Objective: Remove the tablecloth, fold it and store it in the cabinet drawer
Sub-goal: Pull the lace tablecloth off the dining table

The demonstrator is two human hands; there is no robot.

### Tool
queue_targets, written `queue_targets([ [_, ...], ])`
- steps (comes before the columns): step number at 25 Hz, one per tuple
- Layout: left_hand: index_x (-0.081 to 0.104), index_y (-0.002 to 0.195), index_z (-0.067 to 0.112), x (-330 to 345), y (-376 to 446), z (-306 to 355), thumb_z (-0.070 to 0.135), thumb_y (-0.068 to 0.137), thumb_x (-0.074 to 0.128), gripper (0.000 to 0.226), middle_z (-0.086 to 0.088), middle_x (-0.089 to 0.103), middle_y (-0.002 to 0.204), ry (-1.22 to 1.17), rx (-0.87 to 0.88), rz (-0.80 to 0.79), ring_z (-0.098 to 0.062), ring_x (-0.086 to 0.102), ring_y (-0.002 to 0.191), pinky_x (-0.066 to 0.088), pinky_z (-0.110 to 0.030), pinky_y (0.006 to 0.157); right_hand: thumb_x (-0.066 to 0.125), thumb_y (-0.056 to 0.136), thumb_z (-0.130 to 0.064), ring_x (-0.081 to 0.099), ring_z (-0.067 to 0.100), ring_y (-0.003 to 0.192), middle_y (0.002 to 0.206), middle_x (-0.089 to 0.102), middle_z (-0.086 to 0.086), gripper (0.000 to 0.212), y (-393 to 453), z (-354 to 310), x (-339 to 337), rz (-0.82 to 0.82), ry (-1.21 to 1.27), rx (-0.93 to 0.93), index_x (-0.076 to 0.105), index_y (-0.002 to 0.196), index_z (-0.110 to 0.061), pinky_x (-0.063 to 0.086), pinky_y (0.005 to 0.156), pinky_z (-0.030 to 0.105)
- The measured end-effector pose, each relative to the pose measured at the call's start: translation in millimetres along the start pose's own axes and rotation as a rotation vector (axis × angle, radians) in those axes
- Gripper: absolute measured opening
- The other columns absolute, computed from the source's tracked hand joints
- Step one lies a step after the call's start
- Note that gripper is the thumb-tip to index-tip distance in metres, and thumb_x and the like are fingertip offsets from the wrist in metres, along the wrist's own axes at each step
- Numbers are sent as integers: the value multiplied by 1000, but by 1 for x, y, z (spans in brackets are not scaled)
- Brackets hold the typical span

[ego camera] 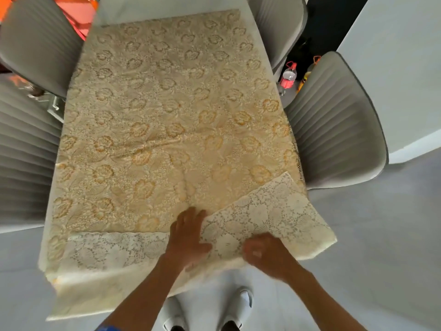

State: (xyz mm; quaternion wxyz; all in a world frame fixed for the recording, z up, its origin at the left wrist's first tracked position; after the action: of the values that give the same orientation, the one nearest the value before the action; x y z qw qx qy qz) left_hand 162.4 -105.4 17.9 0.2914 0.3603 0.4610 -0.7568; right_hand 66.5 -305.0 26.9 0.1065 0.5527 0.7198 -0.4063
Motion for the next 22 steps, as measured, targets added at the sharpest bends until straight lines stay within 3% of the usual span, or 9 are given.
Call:
queue_targets([
  [2,27,143,30,3,14,-2,57,67,74,93,-1,41,140,46,-21,28,-26,42,126,30,-45,105,64,84,-39,63,7,99,104,69,-14,14,18,24,-37,169,124,90,67,97,-34,50,91,36],
  [4,41,128,32,4,22,-3,58,68,73,72,16,60,111,-22,16,27,-17,63,98,37,-40,98,66,83,-36,54,22,120,133,57,-3,45,27,61,-79,391,-66,303,56,125,-25,43,101,44],
  [7,51,84,30,0,18,5,40,82,68,19,18,52,82,-84,57,87,-13,58,79,40,-26,72,73,76,-50,47,36,129,148,42,5,80,26,104,-98,393,30,604,34,142,-25,37,107,54],
  [12,51,75,24,-39,22,0,30,94,59,21,11,51,62,-203,54,148,-14,53,60,35,-28,55,70,70,-70,45,40,132,149,44,9,100,7,154,-102,393,262,808,25,148,-26,28,111,59],
  [15,57,79,19,-125,57,-4,25,92,63,16,2,65,71,-205,35,431,-24,63,66,42,-30,62,76,70,-62,57,34,118,136,56,9,91,11,157,-111,294,528,775,41,141,-19,43,103,50],
  [16,61,87,16,-153,65,-2,25,91,65,10,-2,69,83,-160,19,552,-27,66,77,45,-34,70,78,72,-56,63,31,107,125,63,7,81,12,154,-113,289,637,745,48,136,-16,51,92,45],
  [18,60,110,16,-175,70,7,27,89,67,25,-8,66,111,12,-92,660,-32,62,101,44,-46,91,80,76,-41,66,26,88,108,69,8,57,10,142,-115,367,783,695,58,121,-14,54,72,36],
  [20,56,118,18,-147,53,25,27,89,63,31,-7,63,116,39,-87,589,-30,59,105,44,-46,94,77,79,-32,61,29,98,117,64,11,43,-1,129,-121,616,542,639,57,115,-18,51,81,39],
  [22,59,115,21,-74,6,50,30,86,61,30,-2,66,111,-42,53,437,-25,63,99,48,-39,90,70,79,-28,50,29,116,130,54,5,47,-8,91,-115,805,27,361,50,121,-25,43,96,46],
])
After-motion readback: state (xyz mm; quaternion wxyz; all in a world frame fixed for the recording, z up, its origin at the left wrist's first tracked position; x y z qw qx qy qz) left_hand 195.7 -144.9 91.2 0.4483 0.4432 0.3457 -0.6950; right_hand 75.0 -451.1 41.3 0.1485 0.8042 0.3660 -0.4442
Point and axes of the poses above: each hand's wrist, its own y-axis towards the middle knuckle, its own x-axis out of the palm, z = x × y, the point moved 6 cm from there along y, towards the middle knuckle
